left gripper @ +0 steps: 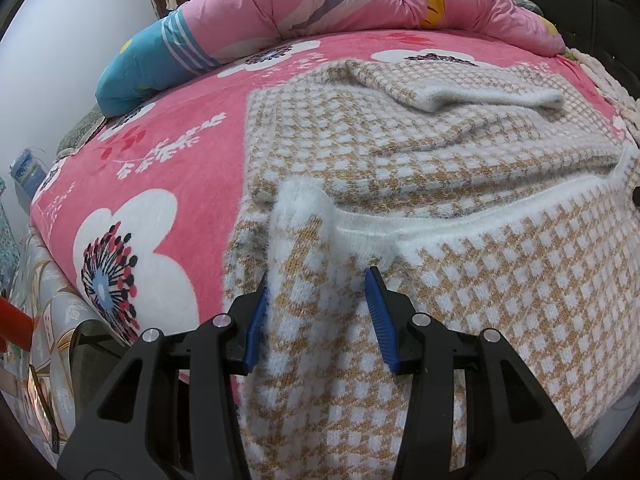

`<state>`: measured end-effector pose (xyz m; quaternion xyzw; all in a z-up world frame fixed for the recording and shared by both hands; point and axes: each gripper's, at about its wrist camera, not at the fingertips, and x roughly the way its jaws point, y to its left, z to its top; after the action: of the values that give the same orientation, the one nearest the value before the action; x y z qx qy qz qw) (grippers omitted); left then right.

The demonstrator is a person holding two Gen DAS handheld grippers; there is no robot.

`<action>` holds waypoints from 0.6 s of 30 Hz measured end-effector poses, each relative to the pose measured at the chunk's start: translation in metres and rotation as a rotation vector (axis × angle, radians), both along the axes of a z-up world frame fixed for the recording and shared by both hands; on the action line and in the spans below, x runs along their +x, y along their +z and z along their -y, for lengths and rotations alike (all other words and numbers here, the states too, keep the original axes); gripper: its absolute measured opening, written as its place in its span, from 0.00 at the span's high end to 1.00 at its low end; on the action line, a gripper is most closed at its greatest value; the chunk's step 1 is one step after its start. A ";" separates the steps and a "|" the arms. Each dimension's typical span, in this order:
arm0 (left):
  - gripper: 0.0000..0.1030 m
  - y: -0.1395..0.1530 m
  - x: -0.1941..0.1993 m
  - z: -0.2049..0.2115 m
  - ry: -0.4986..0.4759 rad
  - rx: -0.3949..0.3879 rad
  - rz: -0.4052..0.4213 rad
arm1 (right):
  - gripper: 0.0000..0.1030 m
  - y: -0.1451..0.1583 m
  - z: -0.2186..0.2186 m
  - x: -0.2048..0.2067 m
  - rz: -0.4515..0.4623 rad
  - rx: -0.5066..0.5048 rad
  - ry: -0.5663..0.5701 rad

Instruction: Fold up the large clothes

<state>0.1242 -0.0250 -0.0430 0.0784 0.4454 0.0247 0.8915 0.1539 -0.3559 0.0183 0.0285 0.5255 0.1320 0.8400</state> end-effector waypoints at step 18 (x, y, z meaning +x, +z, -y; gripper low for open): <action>0.57 0.000 0.000 0.000 -0.001 0.001 -0.001 | 0.62 -0.001 -0.002 0.001 -0.002 -0.008 0.000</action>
<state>0.1247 -0.0245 -0.0428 0.0790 0.4456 0.0243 0.8914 0.1553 -0.3540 0.0172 0.0252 0.5269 0.1298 0.8396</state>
